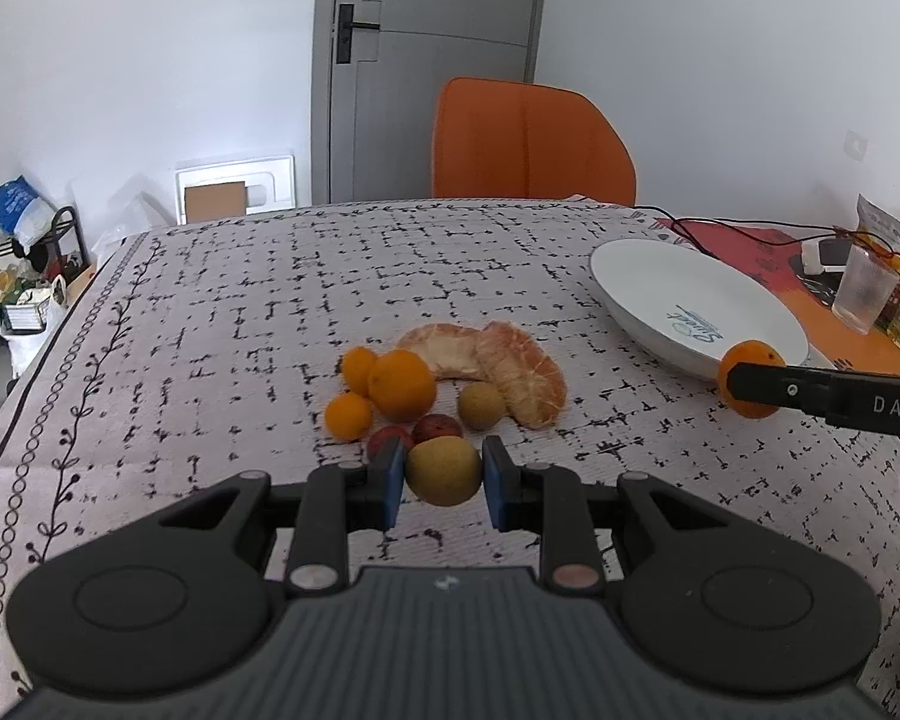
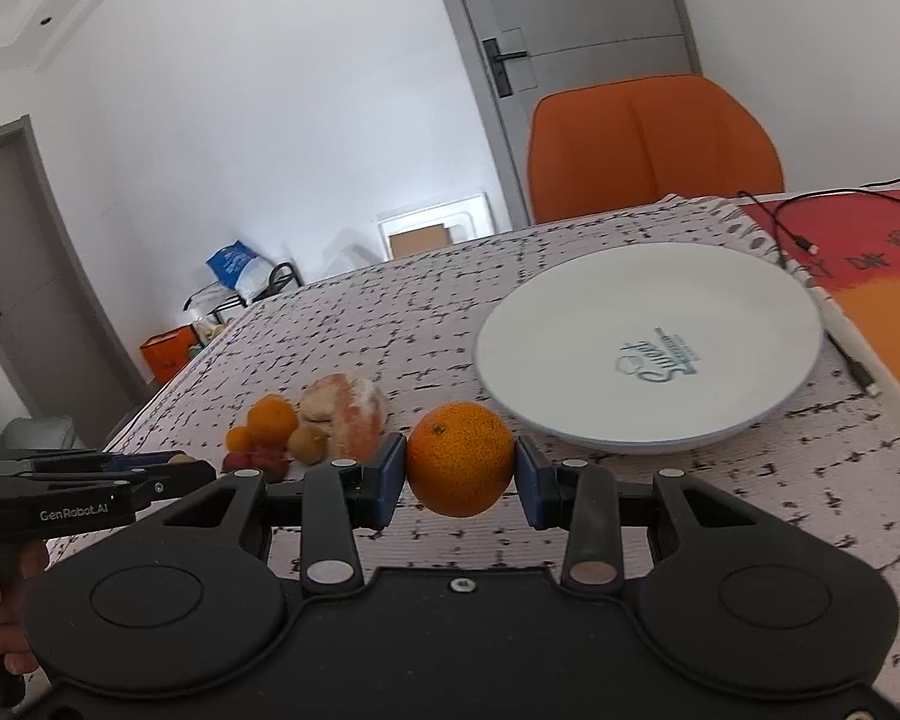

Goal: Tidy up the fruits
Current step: 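Carry the yellow fruit and the orange in both grippers over the white plate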

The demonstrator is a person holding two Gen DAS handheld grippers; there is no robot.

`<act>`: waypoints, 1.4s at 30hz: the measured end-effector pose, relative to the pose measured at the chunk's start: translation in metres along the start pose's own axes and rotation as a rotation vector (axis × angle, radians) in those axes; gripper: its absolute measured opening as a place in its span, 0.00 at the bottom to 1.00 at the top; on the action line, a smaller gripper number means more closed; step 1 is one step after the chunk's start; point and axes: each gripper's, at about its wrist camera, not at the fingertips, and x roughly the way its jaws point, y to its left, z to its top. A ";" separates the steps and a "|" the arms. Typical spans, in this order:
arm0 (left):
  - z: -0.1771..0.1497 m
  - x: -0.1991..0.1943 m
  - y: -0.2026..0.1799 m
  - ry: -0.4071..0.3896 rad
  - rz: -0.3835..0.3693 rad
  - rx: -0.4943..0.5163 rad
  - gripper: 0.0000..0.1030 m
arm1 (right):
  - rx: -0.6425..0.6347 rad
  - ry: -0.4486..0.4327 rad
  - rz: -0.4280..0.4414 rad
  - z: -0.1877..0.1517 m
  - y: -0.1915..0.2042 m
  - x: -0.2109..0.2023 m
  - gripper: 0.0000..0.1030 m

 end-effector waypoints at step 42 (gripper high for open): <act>0.067 0.069 -0.099 -0.069 -0.185 0.141 0.25 | 0.073 -0.111 -0.114 0.030 -0.087 -0.019 0.36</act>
